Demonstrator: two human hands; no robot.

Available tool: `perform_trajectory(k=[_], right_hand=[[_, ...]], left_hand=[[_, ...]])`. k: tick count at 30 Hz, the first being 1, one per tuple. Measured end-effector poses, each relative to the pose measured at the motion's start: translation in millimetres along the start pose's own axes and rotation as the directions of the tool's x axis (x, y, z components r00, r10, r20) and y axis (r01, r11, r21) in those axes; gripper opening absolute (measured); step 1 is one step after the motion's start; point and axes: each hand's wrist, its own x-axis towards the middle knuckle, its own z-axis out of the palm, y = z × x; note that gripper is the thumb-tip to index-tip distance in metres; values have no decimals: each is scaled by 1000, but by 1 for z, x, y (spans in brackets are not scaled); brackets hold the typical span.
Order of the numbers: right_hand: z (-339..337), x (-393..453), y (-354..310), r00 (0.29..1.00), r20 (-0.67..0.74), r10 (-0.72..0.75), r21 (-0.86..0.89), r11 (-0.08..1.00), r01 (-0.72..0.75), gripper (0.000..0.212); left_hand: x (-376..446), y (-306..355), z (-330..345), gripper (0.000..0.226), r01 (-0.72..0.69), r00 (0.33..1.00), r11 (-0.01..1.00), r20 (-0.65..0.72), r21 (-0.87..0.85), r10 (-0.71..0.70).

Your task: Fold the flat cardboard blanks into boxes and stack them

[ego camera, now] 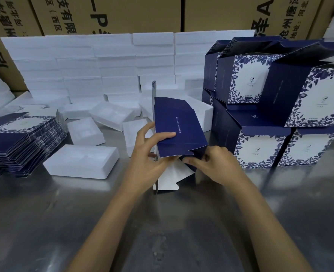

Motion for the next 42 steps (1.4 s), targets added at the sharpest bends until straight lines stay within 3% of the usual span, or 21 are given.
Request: perform_trajectory(k=[5, 10, 16, 21, 25, 31, 34, 39, 42], right_hand=[[-3, 0, 8, 974, 222, 46, -27, 999, -41, 44], [1, -1, 9, 972, 231, 46, 32, 998, -55, 42], [-4, -2, 5, 996, 85, 12, 101, 995, -21, 50], [-4, -4, -1, 995, 91, -29, 127, 992, 17, 52], [-4, -3, -7, 994, -55, -98, 151, 983, 105, 52], [16, -9, -26, 984, -44, -174, 105, 978, 178, 50], [17, -8, -31, 966, -153, -209, 123, 966, 228, 48], [16, -9, -30, 970, -133, -202, 145, 965, 221, 48], [11, -8, -31, 959, -212, -190, 243, 940, 240, 43]], left_hand=[[0, 2, 1, 52, -4, 1000, 1000, -27, -3, 4], [0, -1, 3, 52, -2, 1000, 1000, -27, 6, 2], [3, -2, -1, 44, -44, 994, 999, -97, -27, 41], [5, -5, -8, 41, -44, 991, 999, -126, 5, 44], [8, -5, -15, 42, -14, 984, 1000, -180, -3, 13], [11, -4, -29, 33, 37, 968, 999, -250, 36, -27], [12, -5, -34, 31, 70, 967, 997, -245, 18, -64], [12, -5, -34, 35, 52, 976, 997, -214, 61, -37], [12, -5, -34, 36, 40, 980, 997, -197, 69, -26]])
